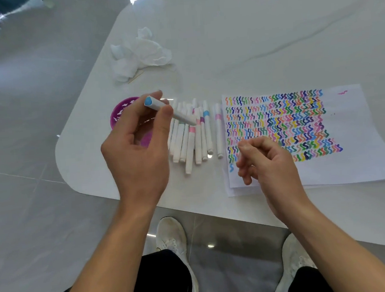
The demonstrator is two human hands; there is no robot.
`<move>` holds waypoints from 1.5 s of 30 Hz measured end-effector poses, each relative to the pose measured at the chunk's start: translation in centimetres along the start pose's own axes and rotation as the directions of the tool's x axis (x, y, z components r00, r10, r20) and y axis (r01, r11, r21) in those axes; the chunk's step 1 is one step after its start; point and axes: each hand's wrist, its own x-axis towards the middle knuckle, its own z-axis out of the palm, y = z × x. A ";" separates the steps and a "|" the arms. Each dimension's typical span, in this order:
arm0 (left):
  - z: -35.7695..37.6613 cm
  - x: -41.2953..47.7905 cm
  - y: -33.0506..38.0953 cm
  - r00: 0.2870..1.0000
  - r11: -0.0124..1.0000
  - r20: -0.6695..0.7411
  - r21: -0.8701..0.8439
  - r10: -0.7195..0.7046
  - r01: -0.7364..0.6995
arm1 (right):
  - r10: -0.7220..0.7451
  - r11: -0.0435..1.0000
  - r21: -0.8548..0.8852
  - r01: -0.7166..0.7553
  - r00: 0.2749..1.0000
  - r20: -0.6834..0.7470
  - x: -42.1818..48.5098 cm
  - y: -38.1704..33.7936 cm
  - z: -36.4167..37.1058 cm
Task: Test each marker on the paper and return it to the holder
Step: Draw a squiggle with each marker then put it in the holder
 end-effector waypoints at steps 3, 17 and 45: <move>-0.6 0.4 0.0 0.988 0.990 -0.077 0.067 0.133 -0.128 | 0.024 0.999 0.025 -0.023 1.000 -0.008 0.2 0.2 0.2; -1.9 1.0 -1.3 0.966 0.908 -0.108 0.381 0.233 -0.176 | 0.095 0.978 0.185 -0.100 0.995 0.036 0.1 -0.5 1.2; 0.3 -1.6 -0.6 0.963 0.816 0.233 0.525 0.138 -0.243 | 0.001 0.998 0.067 0.008 0.992 -0.130 0.5 -0.8 -1.1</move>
